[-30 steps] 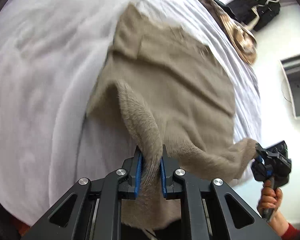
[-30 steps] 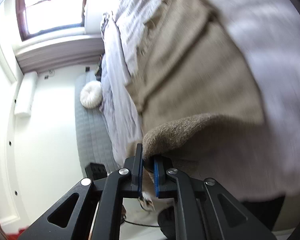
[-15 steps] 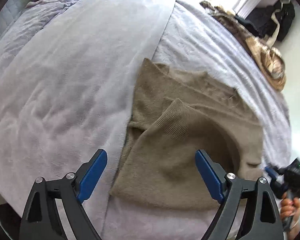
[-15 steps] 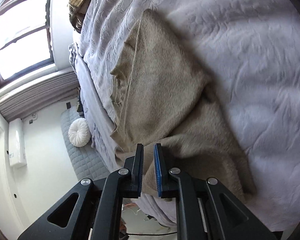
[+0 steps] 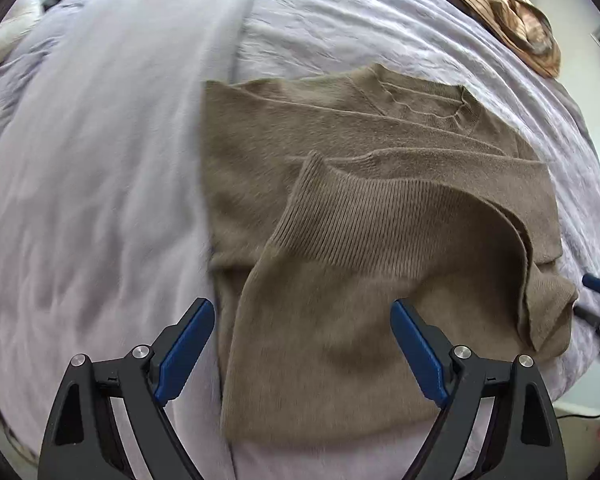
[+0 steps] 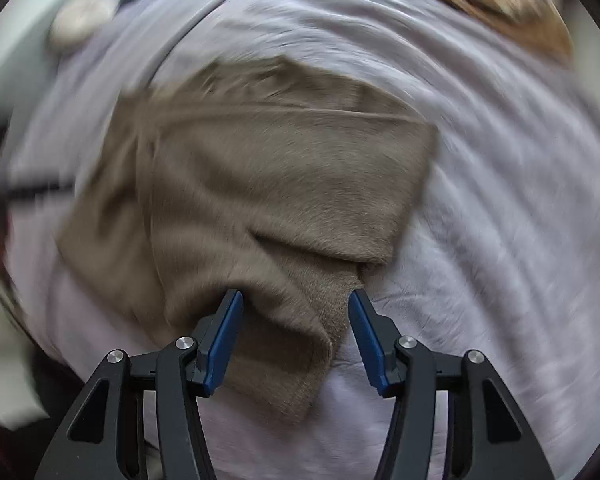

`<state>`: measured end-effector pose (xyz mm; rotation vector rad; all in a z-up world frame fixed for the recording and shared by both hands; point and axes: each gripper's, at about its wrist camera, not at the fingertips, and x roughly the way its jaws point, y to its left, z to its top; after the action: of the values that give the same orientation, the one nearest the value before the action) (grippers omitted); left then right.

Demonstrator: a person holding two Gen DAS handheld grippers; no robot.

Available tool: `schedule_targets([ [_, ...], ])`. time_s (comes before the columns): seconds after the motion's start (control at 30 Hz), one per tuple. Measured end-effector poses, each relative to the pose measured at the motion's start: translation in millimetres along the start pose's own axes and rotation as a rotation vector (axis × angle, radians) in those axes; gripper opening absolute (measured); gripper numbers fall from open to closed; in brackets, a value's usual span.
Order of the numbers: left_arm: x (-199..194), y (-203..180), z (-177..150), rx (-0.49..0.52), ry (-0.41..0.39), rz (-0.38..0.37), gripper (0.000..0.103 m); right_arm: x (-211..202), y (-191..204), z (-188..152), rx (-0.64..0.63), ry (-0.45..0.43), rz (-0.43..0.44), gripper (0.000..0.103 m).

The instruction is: Fold small clothes

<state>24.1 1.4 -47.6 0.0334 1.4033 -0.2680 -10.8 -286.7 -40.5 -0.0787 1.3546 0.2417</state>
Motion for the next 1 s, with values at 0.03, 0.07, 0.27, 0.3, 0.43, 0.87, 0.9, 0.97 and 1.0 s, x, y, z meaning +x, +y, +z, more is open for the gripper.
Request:
schedule_targets([
  [0.03,10,1,10,0.028,0.022,-0.015,0.09,3,16,-4,-0.095,0.009,-0.058,0.06],
  [0.07,18,2,17,0.045,0.045,-0.022,0.09,5,23,-7,-0.137,0.011,-0.093,0.06],
  [0.27,55,-3,40,0.106,0.15,-0.106,0.09,28,69,-10,-0.402,-0.036,-0.341,0.06],
  [0.3,58,-5,42,0.115,0.152,-0.107,0.09,32,77,-8,-0.439,-0.045,-0.356,0.06],
  [0.43,62,-9,44,0.116,0.138,-0.124,0.078,47,107,4,-0.579,-0.072,-0.373,0.058],
  [0.87,-14,9,37,-0.012,-0.08,-0.208,0.012,-16,-31,52,0.374,-0.156,0.144,0.011],
  [0.9,-21,10,39,-0.014,-0.096,-0.212,0.012,-21,-35,56,0.381,-0.166,0.154,0.011],
  [0.97,-38,10,48,-0.018,-0.152,-0.214,0.007,-34,-40,66,0.378,-0.2,0.168,0.011],
  [1.0,-46,9,54,-0.019,-0.183,-0.205,0.007,-38,-38,70,0.375,-0.212,0.171,0.011],
])
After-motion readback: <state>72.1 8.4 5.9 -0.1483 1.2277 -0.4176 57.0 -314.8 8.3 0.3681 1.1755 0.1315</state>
